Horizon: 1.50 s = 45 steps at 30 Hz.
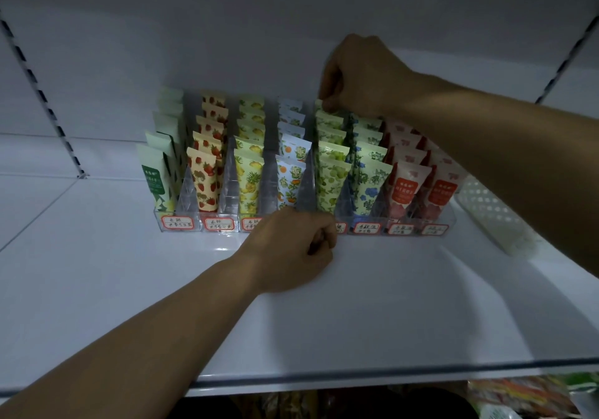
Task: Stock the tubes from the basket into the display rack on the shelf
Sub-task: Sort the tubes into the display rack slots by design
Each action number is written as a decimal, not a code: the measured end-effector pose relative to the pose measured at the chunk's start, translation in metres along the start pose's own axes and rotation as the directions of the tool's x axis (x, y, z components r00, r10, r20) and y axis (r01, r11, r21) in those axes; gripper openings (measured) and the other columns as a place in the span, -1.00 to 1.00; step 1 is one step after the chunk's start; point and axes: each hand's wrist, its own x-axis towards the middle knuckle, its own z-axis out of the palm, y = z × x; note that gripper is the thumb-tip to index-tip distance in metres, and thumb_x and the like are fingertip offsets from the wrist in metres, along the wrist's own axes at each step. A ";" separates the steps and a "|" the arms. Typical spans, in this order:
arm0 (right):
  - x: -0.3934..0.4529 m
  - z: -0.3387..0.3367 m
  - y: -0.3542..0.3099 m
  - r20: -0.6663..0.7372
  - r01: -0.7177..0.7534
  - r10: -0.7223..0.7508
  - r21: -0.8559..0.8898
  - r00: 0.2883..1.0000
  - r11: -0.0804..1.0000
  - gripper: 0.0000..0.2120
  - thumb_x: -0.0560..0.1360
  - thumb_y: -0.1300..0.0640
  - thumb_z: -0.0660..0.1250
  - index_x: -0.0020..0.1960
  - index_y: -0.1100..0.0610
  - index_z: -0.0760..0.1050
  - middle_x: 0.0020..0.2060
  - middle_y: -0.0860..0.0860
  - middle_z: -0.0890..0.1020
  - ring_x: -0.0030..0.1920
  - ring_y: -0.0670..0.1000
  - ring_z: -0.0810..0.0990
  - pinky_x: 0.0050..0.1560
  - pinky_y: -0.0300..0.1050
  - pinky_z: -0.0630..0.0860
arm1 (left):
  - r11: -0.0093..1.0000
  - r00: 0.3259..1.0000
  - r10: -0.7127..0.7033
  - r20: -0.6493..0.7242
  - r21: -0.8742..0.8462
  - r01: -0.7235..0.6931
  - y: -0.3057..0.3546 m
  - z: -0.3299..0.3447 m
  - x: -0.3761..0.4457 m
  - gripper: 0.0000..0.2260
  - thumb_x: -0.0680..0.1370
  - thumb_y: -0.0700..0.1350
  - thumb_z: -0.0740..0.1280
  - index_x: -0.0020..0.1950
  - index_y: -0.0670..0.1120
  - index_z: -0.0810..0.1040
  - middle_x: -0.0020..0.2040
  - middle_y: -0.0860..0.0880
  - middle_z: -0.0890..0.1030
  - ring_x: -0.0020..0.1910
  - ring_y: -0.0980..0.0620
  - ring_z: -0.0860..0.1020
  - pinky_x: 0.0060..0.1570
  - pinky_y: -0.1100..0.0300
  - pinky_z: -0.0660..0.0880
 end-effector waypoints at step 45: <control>-0.052 0.012 -0.060 0.032 0.072 -0.072 -0.001 0.997 0.997 -0.85 0.46 0.08 0.53 -0.04 0.13 0.68 -0.21 -0.04 0.63 -0.16 -0.06 0.61 -0.08 -0.17 0.57 | 1.000 1.000 0.021 0.016 -0.019 -0.021 -0.001 -0.001 -0.001 -0.88 0.46 -0.15 0.31 -0.12 0.08 0.57 -0.44 0.19 0.45 -0.41 0.23 0.46 -0.36 0.34 0.27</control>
